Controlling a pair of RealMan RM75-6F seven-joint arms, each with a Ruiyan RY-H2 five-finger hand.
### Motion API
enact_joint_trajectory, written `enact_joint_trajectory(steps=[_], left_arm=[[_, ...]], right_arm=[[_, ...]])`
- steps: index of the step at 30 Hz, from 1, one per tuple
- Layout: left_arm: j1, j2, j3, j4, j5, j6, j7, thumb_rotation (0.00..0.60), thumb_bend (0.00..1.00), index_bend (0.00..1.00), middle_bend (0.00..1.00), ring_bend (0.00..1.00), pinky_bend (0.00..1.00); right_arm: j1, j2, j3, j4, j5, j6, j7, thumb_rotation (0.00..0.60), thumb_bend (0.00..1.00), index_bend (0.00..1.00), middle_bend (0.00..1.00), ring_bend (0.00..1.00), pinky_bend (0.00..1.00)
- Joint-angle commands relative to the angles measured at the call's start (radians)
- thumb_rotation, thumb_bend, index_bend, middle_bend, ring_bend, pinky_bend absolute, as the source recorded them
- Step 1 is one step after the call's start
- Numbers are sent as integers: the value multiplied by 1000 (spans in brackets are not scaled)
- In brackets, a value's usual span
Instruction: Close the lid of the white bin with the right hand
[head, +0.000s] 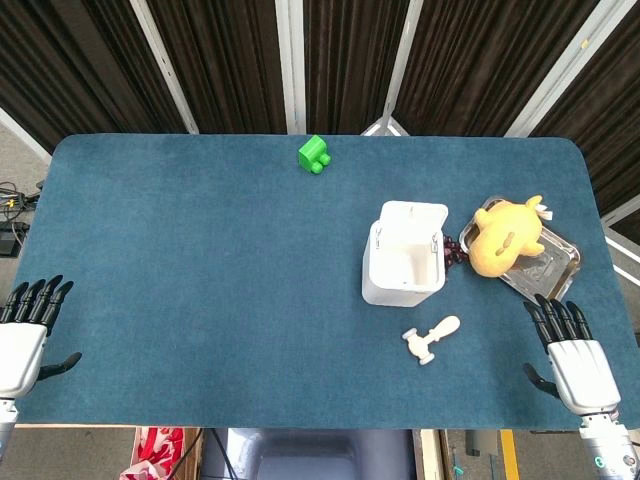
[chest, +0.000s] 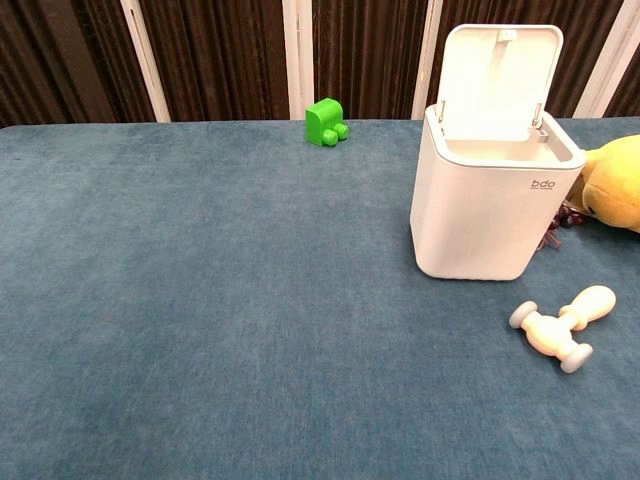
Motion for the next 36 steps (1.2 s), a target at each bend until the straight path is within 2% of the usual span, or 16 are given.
enact_joint_trajectory(steps=[1,10,15,16,17,18,19,20,21,24,26,31,36], left_arm=[[0,1,0,0,0,0,-2,600,0,0,0,0,0],[5,4,2,-2,5,10,-5,600,0,0,0,0,0],[7,6,2,-2,5,12,-12,600,0,0,0,0,0],[7,6,1,-2,4,12,-14,600,0,0,0,0,0],[7,7,1,-3,1,10,-17,600,0,0,0,0,0],[7,9,0,-4,-1,9,-20,600,0,0,0,0,0],[7,10,0,-5,-3,8,-22,600,0,0,0,0,0],[7,12,-1,-6,-6,7,-23,600,0,0,0,0,0],[8,13,-1,-8,-9,6,-24,600,0,0,0,0,0],[7,17,-2,-12,-11,4,-28,600,0,0,0,0,0],[5,17,-3,-14,-11,1,-30,600,0,0,0,0,0],[-1,18,1,-23,-12,-14,-27,600,0,0,0,0,0],[-1,22,-1,-30,-19,-18,-33,600,0,0,0,0,0]], right_arm=[[0,-1,0,-1,-1,0,-2,600,283,0,0,0,0],[-1,2,5,-15,-8,11,7,600,283,0,0,0,0],[18,28,20,-80,17,-21,36,600,283,0,0,3,23],[28,38,30,-101,29,-33,40,600,283,0,7,25,71],[38,47,41,-119,40,-43,41,600,283,0,58,100,190],[51,56,59,-140,55,-53,41,600,283,0,149,212,343],[60,62,73,-156,67,-59,40,600,283,0,228,302,436],[74,73,92,-182,91,-73,38,600,283,0,348,418,537],[90,84,111,-214,121,-95,41,600,283,0,437,505,600],[148,132,172,-305,236,-179,34,600,294,0,567,632,672],[184,153,208,-338,298,-219,18,600,333,0,604,665,679],[282,189,304,-400,477,-301,-25,600,419,0,641,698,699],[399,202,385,-405,692,-378,-74,600,470,0,666,723,716]])
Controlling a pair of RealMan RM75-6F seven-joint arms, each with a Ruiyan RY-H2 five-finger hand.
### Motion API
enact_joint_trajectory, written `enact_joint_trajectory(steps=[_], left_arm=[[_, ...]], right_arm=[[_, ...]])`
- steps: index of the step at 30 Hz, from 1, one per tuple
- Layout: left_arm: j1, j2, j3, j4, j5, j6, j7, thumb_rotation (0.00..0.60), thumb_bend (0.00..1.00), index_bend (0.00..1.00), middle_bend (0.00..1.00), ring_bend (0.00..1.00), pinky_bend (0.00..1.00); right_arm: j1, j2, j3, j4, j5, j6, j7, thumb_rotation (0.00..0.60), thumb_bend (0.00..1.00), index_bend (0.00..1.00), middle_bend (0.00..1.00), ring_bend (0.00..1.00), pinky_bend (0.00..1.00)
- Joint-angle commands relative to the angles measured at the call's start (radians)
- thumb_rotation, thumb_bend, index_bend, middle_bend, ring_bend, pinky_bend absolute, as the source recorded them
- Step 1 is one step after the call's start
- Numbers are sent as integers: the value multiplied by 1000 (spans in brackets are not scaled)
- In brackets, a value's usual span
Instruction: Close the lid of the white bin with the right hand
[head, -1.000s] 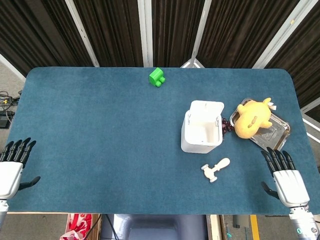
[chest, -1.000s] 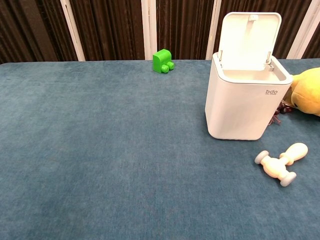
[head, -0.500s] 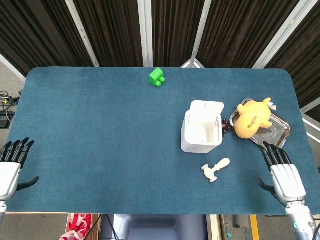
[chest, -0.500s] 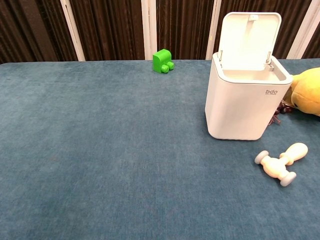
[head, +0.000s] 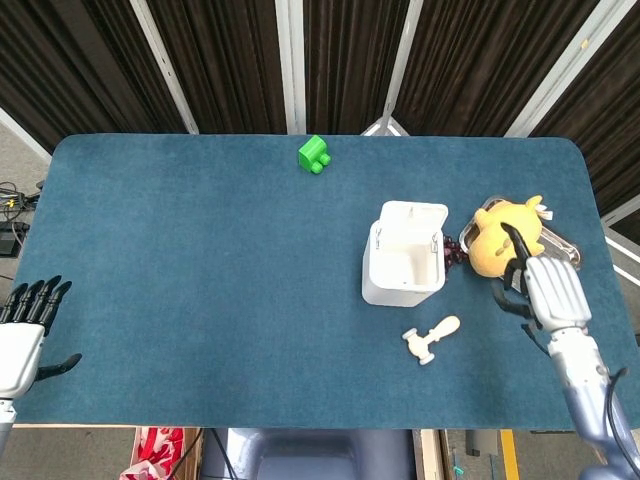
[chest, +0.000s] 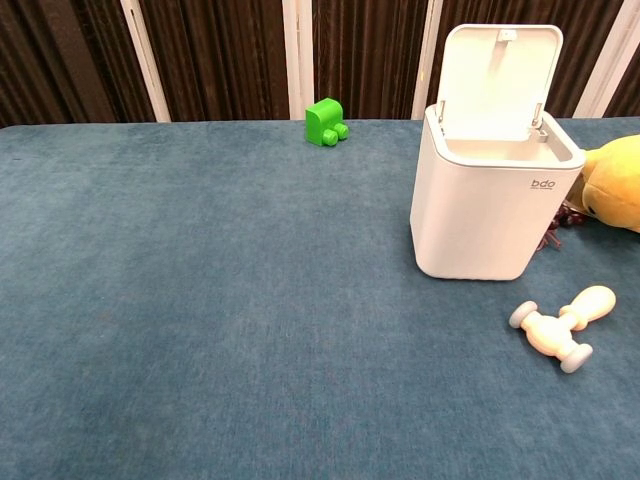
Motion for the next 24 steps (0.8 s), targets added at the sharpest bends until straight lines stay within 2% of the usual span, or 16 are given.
enact_joint_trajectory(steps=[1,8,20,22,24], left_arm=[[-1,2,-2,-3,-5,-2,-5,600,0,0,0,0,0],[-8,1,-5,-4,-15,-17,-2,600,0,0,0,0,0],[-15,10,-9,-2,-35,-37,-31,600,0,0,0,0,0],[-15,12,-8,-1,-36,-39,-36,600,0,0,0,0,0],[-15,14,-8,-1,-39,-41,-44,600,0,0,0,0,0]], right_arm=[[120,25,85,-19,188,-86,-62,600,478,0,670,726,718],[272,-7,119,19,401,-119,-176,600,515,0,686,738,719],[428,-109,84,73,598,-95,-299,600,518,4,689,741,719],[443,-119,75,74,616,-83,-317,600,532,36,696,747,719],[456,-128,67,64,632,-72,-333,600,557,110,703,753,719]])
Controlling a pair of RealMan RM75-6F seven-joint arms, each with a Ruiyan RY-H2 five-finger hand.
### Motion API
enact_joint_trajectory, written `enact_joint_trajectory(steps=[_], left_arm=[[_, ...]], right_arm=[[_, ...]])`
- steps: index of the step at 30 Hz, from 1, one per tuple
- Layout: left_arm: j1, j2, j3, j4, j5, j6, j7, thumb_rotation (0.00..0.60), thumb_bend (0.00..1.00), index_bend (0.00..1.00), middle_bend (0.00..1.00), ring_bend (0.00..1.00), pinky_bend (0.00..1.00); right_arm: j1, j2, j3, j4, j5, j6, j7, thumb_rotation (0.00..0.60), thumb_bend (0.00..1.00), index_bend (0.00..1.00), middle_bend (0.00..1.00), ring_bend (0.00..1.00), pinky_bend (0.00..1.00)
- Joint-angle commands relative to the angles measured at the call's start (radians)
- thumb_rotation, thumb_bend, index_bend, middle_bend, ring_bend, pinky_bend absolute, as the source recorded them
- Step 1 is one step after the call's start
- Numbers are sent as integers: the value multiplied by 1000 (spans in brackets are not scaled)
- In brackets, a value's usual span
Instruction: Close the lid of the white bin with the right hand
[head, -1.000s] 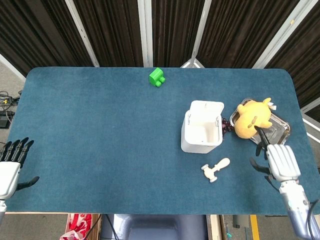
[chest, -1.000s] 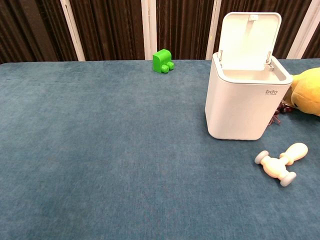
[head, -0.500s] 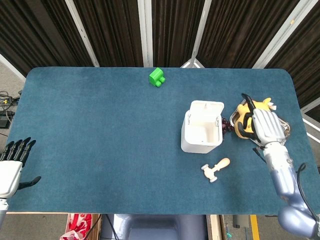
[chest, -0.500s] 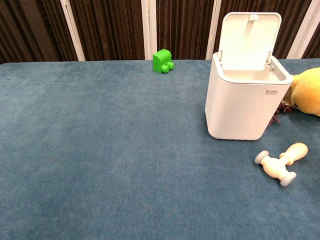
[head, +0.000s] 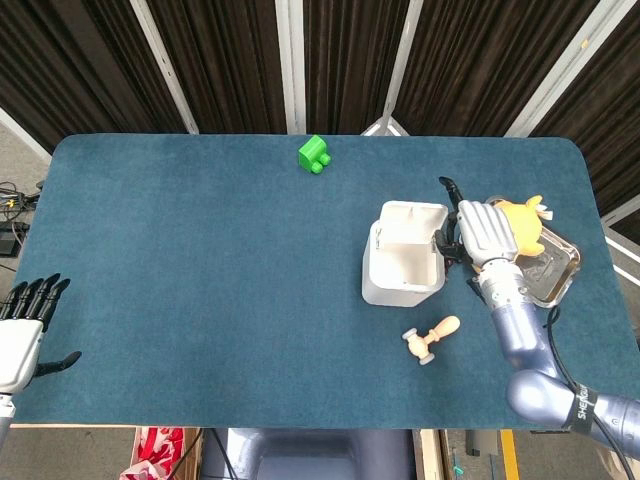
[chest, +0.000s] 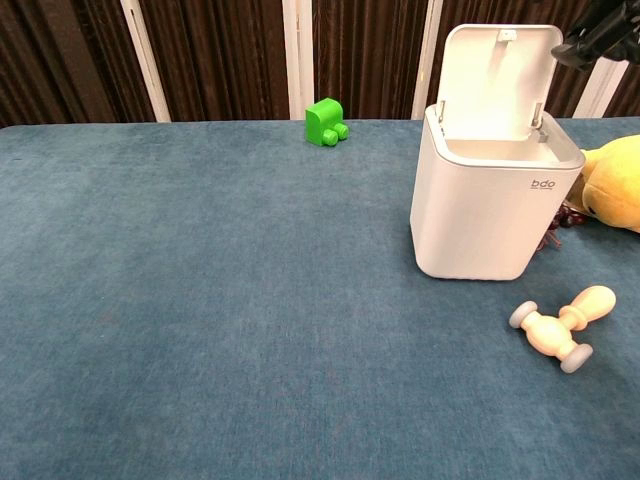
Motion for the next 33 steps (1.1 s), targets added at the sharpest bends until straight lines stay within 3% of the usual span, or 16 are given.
enact_joint_trajectory(steps=[1,5,10,33], left_arm=[[0,4,0,0,-3,-2,-9,600,0,0,0,0,0],[1,6,1,-2,-1,-1,-11,600,0,0,0,0,0],[1,6,3,-3,3,2,-8,600,0,0,0,0,0],[6,5,10,-7,24,19,2,600,0,0,0,0,0]], right_arm=[[20,-13,-13,-13,26,23,-25,600,561,135,705,755,720],[32,-8,-22,-49,41,52,-44,600,569,259,723,771,723],[38,8,-29,-98,36,72,-53,600,578,317,723,772,723],[14,92,-110,-316,10,88,-49,600,584,317,723,772,723]])
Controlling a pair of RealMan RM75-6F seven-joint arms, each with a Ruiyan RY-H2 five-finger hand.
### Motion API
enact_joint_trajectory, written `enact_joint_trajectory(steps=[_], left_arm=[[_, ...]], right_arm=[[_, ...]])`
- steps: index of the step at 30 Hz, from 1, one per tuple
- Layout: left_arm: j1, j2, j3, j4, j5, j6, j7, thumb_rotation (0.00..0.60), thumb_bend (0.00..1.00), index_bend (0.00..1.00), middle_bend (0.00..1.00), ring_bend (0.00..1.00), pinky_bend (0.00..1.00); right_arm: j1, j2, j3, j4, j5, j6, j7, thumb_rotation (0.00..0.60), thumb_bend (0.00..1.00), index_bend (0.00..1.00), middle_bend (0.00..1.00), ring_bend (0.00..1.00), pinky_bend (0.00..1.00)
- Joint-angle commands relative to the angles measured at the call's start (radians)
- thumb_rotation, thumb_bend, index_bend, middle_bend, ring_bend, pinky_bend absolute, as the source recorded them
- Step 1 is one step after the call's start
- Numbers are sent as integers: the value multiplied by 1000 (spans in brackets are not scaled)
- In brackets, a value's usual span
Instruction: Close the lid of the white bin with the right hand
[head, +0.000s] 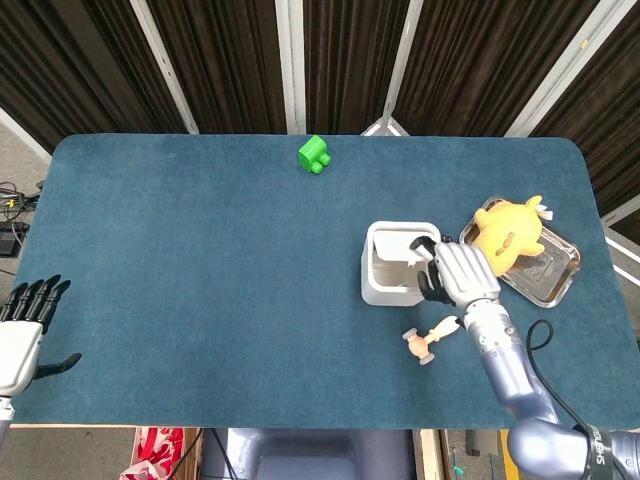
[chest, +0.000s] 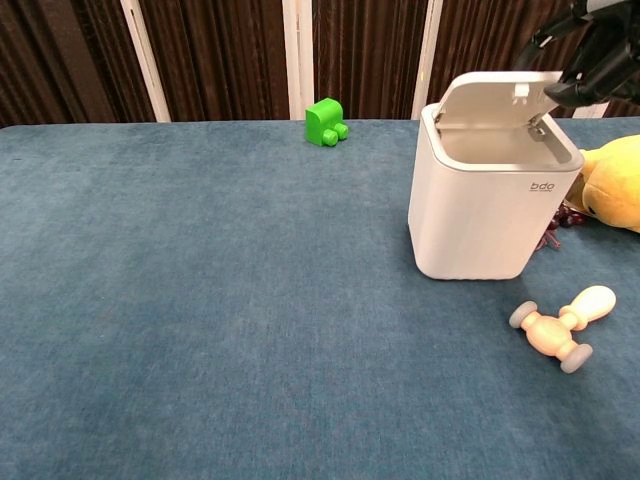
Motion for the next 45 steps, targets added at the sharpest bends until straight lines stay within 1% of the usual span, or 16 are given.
enact_joint_trajectory(steps=[1,12,22,26,33,38,42,44,45], left_arm=[[1,0,1,-1,3,2,2,600,0,0,0,0,0],[2,-2,4,0,11,7,9,600,0,0,0,0,0],[2,-3,5,0,15,8,15,600,0,0,0,0,0],[2,-4,6,0,16,8,16,600,0,0,0,0,0],[1,-4,5,0,13,5,16,600,0,0,0,0,0],[1,-4,5,0,12,5,15,600,0,0,0,0,0],[2,-5,5,1,12,6,15,600,0,0,0,0,0],[2,-5,4,1,13,8,16,600,0,0,0,0,0],[3,-6,5,1,14,9,17,600,0,0,0,0,0]], right_arm=[[-8,6,-16,-19,-14,5,3,600,583,317,723,772,723],[-47,-6,-84,-42,-73,13,28,600,583,315,723,772,723],[-69,-54,-134,-4,-107,16,37,600,584,295,723,772,723],[-70,-68,-140,10,-115,17,40,600,584,270,723,772,723],[-71,-78,-145,19,-119,16,42,600,584,268,723,772,724],[-71,-73,-135,18,-126,21,53,600,584,260,723,772,723],[-78,-47,-106,1,-173,49,73,600,584,221,723,772,723],[-89,-34,-99,-5,-230,81,72,600,584,190,723,761,722],[-99,-29,-103,-6,-267,98,70,600,584,175,716,738,708]])
